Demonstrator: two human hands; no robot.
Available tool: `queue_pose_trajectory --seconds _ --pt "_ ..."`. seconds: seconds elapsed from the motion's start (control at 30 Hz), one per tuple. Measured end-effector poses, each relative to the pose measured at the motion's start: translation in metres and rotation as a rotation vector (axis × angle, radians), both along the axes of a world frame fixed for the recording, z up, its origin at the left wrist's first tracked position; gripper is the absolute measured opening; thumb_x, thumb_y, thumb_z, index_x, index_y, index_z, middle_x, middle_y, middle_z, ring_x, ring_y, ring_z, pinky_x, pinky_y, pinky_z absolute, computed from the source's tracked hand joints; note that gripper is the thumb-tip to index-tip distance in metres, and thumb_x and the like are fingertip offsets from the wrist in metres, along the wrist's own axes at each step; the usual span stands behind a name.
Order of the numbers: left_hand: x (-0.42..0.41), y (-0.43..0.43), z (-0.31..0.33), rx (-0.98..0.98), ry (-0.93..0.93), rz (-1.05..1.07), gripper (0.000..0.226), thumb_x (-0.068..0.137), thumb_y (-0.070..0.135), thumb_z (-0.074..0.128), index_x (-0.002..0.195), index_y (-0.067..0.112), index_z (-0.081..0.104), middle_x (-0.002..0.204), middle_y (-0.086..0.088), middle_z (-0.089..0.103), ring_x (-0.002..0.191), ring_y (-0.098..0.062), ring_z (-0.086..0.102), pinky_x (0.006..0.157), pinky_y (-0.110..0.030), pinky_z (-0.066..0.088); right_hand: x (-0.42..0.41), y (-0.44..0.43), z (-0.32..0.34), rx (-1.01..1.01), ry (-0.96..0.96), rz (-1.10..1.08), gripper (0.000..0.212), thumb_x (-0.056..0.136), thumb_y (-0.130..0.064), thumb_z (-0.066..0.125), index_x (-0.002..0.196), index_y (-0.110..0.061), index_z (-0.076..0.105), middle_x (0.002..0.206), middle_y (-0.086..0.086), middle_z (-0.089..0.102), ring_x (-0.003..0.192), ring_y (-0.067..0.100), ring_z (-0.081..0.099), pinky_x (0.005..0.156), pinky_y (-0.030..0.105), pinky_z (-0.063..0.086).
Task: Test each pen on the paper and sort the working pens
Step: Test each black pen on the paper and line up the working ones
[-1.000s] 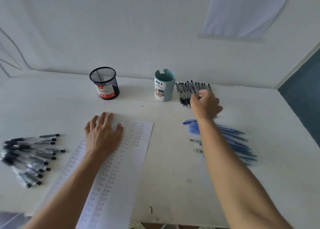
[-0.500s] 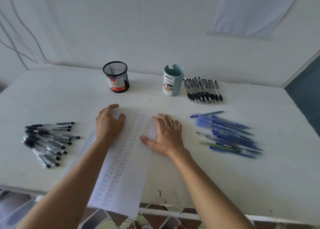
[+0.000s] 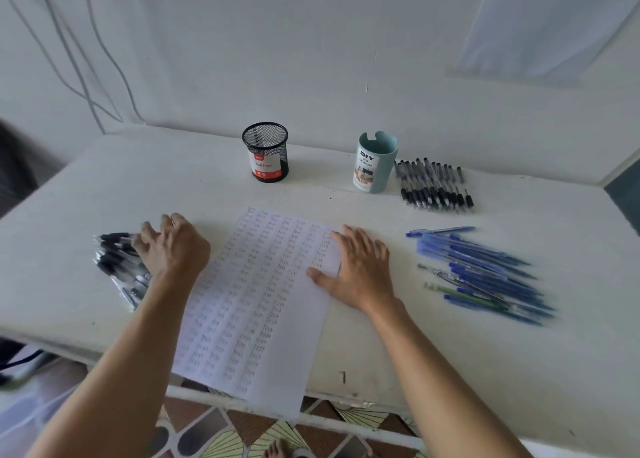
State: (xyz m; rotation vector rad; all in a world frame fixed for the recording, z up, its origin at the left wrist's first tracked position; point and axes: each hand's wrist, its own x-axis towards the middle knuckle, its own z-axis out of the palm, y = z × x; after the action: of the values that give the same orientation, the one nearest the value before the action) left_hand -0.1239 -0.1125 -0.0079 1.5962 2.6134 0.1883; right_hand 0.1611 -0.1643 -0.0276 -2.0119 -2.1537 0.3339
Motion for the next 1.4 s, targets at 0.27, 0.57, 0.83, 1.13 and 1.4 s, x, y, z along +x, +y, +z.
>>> queue_pose_trajectory --seconds 0.27,0.57,0.83,1.13,1.4 --pt "-0.010 -0.006 -0.011 0.321 -0.045 -0.187 0.028 0.089 -0.010 0.056 0.108 0.001 0.072 0.106 -0.025 0.071 0.109 -0.042 0.055 0.091 -0.050 0.041 0.000 0.001 -0.001 0.011 -0.004 -0.017 0.109 0.062 -0.090 0.015 0.152 -0.030 0.026 0.165 -0.003 0.015 0.152 0.018 0.009 0.119 0.049 0.007" --pt "0.039 -0.013 0.015 0.872 -0.388 -0.675 0.018 0.101 0.006 0.053 0.119 0.006 0.050 0.119 -0.021 0.067 0.117 -0.028 0.062 0.092 -0.040 0.049 0.003 0.001 0.004 -0.045 0.045 0.000 0.101 0.065 -0.083 0.015 0.153 -0.033 0.025 0.166 -0.005 0.011 0.153 0.015 0.004 0.119 0.048 0.005" --pt "0.095 -0.019 0.054 0.527 -1.454 -0.487 0.036 0.109 0.034 0.033 0.091 0.019 0.061 0.060 0.001 0.036 0.047 -0.010 0.024 0.046 -0.023 0.021 0.026 -0.003 0.005 -0.081 0.043 0.107 0.105 0.072 -0.085 0.045 0.156 -0.028 0.017 0.167 -0.007 0.002 0.152 0.009 -0.001 0.118 0.045 0.011" --pt "0.121 -0.008 0.055 0.371 -1.918 -0.239 0.031 0.101 0.032 0.043 0.108 0.014 0.068 0.073 0.001 0.054 0.046 -0.009 0.020 0.042 -0.021 0.015 0.023 -0.008 0.002 -0.014 0.007 0.116 0.109 0.069 -0.093 0.023 0.156 -0.028 0.014 0.167 -0.001 -0.005 0.153 0.017 -0.009 0.122 0.050 0.002" --pt "0.121 -0.004 0.021 0.246 -1.974 -0.257 0.038 0.105 0.029 0.037 0.126 0.014 0.065 0.120 -0.007 0.067 0.085 -0.018 0.066 0.070 -0.027 0.052 0.022 -0.004 0.000 -0.074 -0.091 0.134 0.109 0.074 -0.092 0.033 0.158 -0.030 0.004 0.166 -0.001 -0.013 0.150 0.021 -0.025 0.118 0.055 -0.015"
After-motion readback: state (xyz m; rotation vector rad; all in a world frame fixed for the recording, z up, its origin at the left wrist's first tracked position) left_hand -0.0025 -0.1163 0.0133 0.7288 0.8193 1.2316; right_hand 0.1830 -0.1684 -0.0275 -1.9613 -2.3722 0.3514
